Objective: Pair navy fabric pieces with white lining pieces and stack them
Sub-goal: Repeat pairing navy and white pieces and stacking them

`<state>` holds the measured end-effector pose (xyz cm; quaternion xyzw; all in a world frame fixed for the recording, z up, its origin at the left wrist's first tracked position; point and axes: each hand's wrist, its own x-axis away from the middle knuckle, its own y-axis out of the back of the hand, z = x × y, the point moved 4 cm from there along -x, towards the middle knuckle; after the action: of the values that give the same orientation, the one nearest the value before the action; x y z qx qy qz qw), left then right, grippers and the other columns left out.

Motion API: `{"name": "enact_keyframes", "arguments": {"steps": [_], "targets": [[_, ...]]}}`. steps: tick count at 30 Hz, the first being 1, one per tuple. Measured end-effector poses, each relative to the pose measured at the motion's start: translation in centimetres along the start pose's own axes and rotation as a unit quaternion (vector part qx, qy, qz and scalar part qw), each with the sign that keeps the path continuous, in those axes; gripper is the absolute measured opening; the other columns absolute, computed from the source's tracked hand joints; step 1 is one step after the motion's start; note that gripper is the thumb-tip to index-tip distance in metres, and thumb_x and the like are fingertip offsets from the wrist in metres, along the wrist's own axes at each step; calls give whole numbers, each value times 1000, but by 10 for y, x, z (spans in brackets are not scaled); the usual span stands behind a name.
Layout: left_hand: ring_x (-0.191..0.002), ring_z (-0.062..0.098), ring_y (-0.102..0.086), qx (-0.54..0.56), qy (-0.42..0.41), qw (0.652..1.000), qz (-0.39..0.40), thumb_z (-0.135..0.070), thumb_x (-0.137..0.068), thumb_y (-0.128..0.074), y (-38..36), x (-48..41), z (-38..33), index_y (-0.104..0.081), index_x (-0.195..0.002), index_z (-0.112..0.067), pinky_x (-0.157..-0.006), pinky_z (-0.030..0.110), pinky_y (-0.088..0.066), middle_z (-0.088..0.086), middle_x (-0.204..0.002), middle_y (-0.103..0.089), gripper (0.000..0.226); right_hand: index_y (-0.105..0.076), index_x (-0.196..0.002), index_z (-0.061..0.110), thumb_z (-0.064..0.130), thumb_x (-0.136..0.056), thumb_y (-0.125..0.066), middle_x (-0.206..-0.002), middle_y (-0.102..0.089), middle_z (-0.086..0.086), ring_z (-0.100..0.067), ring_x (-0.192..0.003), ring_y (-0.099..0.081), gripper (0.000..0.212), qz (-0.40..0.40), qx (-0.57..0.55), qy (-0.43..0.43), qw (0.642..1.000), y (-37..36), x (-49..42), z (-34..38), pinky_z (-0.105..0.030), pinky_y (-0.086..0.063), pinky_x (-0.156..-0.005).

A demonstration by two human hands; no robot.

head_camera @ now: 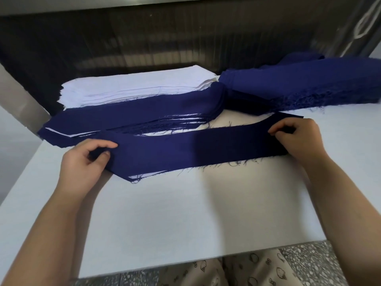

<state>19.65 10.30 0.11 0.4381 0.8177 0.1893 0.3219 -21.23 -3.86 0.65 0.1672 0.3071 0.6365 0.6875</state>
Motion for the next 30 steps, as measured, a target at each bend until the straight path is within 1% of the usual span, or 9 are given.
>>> {"name": "enact_keyframes", "arguments": {"steps": [2, 5, 7, 9, 16, 20, 24, 28, 30], "targets": [[-84, -18, -54, -13, -6, 1000, 6, 9, -86, -58, 0, 0, -1, -70, -93, -21, -76, -3, -36, -22, -96, -62, 33, -61, -66, 34, -3, -80, -56, -74, -62, 11, -4, -67, -53, 40, 7, 5, -5, 1000, -1, 0, -1, -11, -41, -53], [-84, -17, -53, -29, -9, 999, 19, 9, -85, -59, 0, 0, -1, -68, -91, -24, -74, -2, -36, -22, -96, -62, 35, -61, -66, 34, -2, -80, -56, -74, -61, 11, -4, -67, -52, 40, 8, 10, -8, 1000, -2, 0, -1, -8, -39, -53], [-84, -17, -53, -35, -7, 999, 21, 8, -85, -59, 0, 0, -1, -68, -91, -25, -74, -2, -36, -21, -96, -62, 35, -61, -67, 33, -2, -80, -56, -73, -60, 12, -3, -67, -51, 38, 11, 14, -11, 1000, -2, 0, -2, -13, -37, -56], [-85, -18, -52, -40, -7, 999, 23, 8, -85, -59, 0, 0, -1, -69, -92, -24, -74, -3, -35, -21, -96, -62, 34, -63, -69, 31, -1, -80, -56, -73, -59, 15, -2, -66, -50, 35, 12, 21, -10, 1000, -2, 0, -2, -14, -35, -58], [-87, -18, -52, -33, -6, 999, 17, 7, -85, -60, 0, 0, -2, -69, -94, -25, -78, -1, -36, -22, -97, -61, 34, -63, -69, 30, 0, -80, -57, -73, -58, 15, -1, -68, -50, 32, 0, 25, -16, 1000, -1, -1, -3, -16, -35, -57], [-89, -16, -53, -19, -9, 1000, 22, 7, -86, -60, -1, 0, -3, -69, -96, -24, -79, 0, -37, -21, -98, -62, 33, -61, -66, 31, 0, -79, -57, -69, -57, 17, -2, -65, -49, 34, -21, 26, -17, 999, 1, 0, -2, -15, -34, -56], [-87, -15, -53, -17, -9, 999, 33, 6, -86, -60, -1, 0, -5, -69, -97, -24, -77, 3, -39, -18, -98, -62, 33, -59, -61, 32, -1, -76, -56, -65, -57, 15, -6, -58, -49, 36, -50, 21, -16, 998, 4, 1, 1, -6, -36, -50], [-87, -13, -53, -17, -14, 999, 43, 7, -86, -61, -1, 0, -5, -69, -97, -21, -78, 6, -39, -7, -99, -64, 32, -59, -60, 32, 0, -77, -56, -63, -56, 14, -7, -57, -48, 36, -41, 23, -29, 998, 3, 1, -1, -17, -33, -52], [-86, -13, -53, -17, -16, 999, 44, 8, -86, -61, -2, 0, -5, -70, -98, -19, -77, 4, -39, -10, -98, -64, 31, -58, -60, 32, 0, -77, -56, -64, -56, 15, -6, -58, -48, 36, -33, 30, -33, 998, 2, 0, -2, -18, -32, -52]]}}
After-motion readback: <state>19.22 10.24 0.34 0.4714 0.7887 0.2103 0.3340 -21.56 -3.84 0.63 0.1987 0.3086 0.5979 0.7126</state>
